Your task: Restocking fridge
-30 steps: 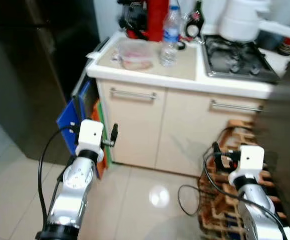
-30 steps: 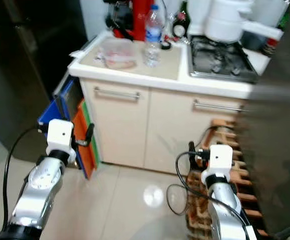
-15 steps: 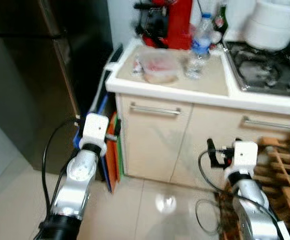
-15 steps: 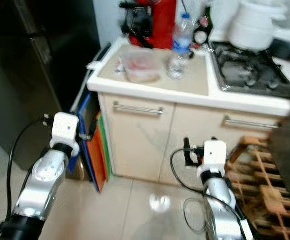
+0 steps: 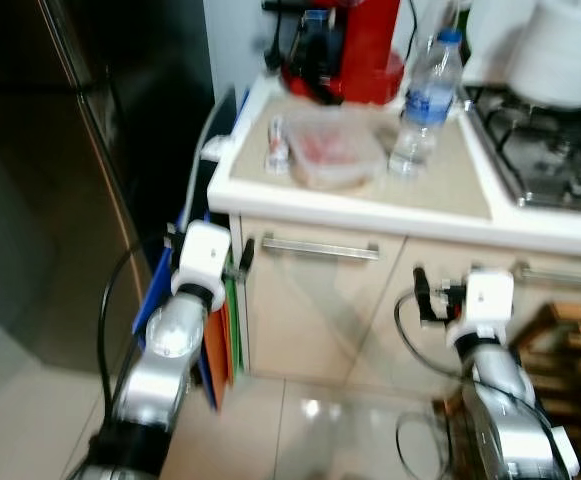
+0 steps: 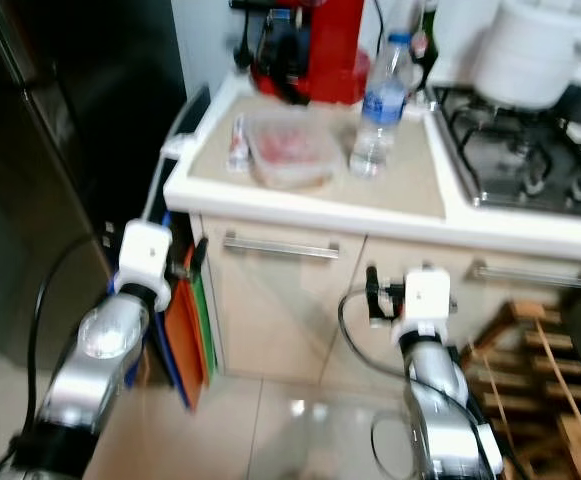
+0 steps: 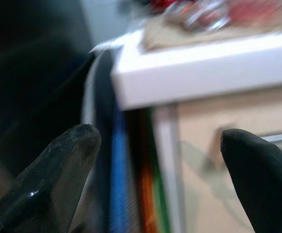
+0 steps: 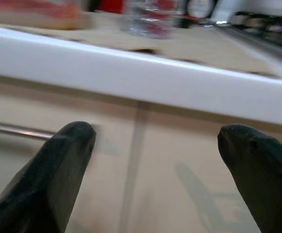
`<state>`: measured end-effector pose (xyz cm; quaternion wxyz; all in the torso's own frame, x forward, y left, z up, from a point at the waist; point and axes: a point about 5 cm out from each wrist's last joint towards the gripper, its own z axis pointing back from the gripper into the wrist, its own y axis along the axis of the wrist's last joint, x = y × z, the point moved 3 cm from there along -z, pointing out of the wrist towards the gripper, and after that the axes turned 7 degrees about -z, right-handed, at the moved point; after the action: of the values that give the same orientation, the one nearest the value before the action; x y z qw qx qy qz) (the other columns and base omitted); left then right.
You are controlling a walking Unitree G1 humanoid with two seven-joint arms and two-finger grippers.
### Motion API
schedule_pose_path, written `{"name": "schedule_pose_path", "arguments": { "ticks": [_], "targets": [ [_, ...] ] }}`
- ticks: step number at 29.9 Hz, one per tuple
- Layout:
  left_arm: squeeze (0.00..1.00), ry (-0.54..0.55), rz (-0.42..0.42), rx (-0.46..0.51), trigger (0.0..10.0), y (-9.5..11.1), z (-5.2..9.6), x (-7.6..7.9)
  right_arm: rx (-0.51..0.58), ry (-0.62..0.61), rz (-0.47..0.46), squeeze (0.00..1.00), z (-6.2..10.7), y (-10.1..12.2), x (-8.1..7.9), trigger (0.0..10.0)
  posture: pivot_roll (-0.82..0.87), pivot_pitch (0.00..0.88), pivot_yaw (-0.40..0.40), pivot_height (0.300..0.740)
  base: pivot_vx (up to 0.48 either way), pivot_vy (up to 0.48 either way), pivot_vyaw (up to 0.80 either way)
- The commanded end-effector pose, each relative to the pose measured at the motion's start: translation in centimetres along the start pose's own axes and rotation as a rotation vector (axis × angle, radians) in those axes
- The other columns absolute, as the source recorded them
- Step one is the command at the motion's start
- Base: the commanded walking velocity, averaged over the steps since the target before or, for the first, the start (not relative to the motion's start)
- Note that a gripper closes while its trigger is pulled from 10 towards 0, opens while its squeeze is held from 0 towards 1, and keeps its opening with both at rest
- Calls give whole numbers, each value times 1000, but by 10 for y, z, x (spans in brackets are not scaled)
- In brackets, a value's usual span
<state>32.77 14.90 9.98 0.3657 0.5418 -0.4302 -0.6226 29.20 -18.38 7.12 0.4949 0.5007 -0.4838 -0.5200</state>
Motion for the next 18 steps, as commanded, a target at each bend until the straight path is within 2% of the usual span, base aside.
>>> {"name": "schedule_pose_path", "arguments": {
  "ticks": [1, 3, 9, 18],
  "targets": [
    [0, 4, 3, 6, 10000, 1, 0, 0, -14, -15, 18, 0, 0, 0, 4, 10000, 48, 3, -4, 740, 0, 0, -800],
    [0, 7, -2, 6, 10000, 2, 0, 0, 5, -19, 15, 0, 0, 2, 5, 10000, 48, 5, -2, 740, 0, 0, -622],
    [0, -2, 0, 30, 10000, 7, -1, 3, 14, -13, 28, 0, -3, 5, 3, 10000, 47, 8, -2, 740, 0, 0, 0],
    [0, 16, 30, 37, 10000, 10, -3, 1, 47, 3, 37, 0, -7, 15, -2, 10000, 41, 12, -4, 740, 291, -336, 0]
  ]
}}
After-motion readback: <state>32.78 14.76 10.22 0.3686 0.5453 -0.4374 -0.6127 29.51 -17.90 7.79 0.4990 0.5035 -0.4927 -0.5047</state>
